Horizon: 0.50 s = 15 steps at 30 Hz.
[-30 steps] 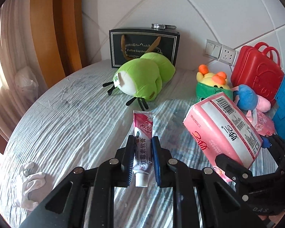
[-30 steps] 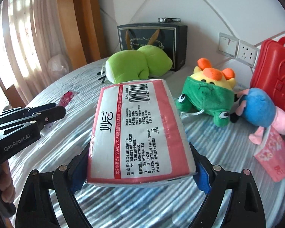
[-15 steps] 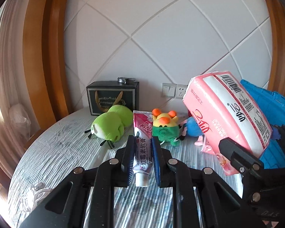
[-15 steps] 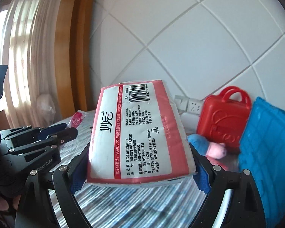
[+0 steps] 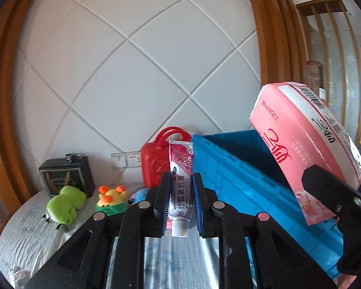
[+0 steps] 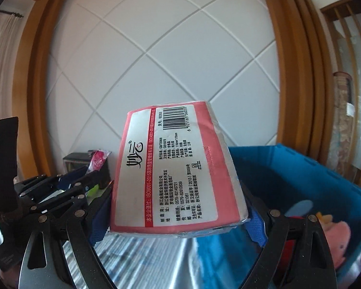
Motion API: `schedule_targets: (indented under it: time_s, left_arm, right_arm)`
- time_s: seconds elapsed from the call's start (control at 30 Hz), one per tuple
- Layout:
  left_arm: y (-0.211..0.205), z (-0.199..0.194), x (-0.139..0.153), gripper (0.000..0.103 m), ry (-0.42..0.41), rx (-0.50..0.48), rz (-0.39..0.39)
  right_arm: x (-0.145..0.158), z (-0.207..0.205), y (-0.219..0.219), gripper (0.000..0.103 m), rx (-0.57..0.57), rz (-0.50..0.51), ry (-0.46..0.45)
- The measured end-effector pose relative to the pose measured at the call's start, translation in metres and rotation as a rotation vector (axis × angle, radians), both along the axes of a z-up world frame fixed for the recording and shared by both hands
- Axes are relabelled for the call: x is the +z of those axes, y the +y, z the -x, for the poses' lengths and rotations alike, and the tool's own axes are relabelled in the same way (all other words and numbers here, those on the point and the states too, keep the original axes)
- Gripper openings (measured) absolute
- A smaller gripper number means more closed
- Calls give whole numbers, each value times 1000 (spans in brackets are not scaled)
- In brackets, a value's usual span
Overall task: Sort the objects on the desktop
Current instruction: 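Carry the tissue pack and toothpaste into the blue crate and open both tools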
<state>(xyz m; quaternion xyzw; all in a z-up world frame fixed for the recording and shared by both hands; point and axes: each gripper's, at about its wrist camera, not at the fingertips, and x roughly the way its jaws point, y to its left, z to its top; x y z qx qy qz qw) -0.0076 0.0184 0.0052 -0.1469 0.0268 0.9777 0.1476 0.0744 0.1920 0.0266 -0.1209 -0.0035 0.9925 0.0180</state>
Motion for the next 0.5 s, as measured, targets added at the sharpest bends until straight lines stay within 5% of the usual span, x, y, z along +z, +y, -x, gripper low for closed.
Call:
schedule_targets:
  time_s: [0.3, 0.5]
  left_arm:
    - [141, -15, 17, 18, -18, -211, 72]
    - [191, -21, 12, 18, -53, -269, 144]
  right_arm:
    - [7, -28, 134, 92, -271, -10, -25]
    - [-5, -17, 183, 92, -356, -19, -82]
